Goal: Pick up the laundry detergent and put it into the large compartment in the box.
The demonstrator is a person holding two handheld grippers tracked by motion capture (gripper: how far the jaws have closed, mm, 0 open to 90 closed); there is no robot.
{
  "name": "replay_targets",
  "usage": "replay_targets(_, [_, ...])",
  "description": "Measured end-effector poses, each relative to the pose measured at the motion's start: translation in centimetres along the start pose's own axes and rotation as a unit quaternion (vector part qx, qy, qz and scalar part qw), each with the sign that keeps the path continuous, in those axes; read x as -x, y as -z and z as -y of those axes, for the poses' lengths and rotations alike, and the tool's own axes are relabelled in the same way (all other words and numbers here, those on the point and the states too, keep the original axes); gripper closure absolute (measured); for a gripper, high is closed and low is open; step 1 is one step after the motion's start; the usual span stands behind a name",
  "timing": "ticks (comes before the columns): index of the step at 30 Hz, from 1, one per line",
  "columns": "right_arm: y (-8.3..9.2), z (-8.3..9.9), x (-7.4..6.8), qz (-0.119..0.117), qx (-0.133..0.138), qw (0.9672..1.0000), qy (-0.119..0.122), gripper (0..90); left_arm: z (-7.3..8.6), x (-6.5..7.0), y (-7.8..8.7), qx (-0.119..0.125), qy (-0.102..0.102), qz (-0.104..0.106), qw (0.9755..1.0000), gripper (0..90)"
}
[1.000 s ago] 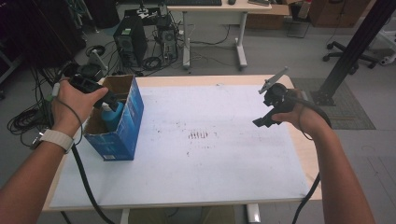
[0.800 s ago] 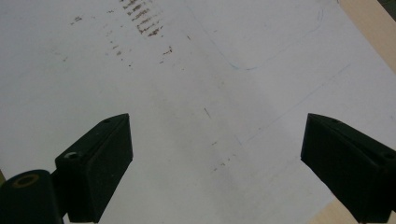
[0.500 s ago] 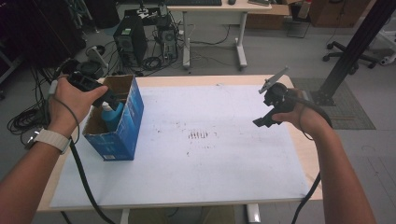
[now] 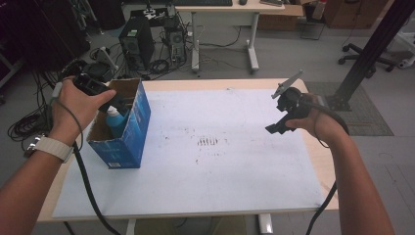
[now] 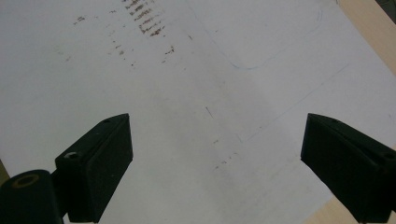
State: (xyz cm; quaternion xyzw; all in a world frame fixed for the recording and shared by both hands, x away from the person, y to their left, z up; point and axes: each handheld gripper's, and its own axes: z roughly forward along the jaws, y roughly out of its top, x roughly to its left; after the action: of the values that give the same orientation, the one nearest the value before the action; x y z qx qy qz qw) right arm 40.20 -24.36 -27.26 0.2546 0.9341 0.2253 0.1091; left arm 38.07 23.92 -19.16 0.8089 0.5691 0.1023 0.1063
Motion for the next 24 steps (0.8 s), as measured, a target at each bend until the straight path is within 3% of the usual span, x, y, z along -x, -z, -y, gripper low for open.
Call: replay_targets(24, [0.3, 0.0, -0.1, 0.003, 0.002, 1.0000, 0.000, 9.2, 0.0, 2.7, 1.2, -0.007, -0.051, 0.021, 0.9984, 12.2])
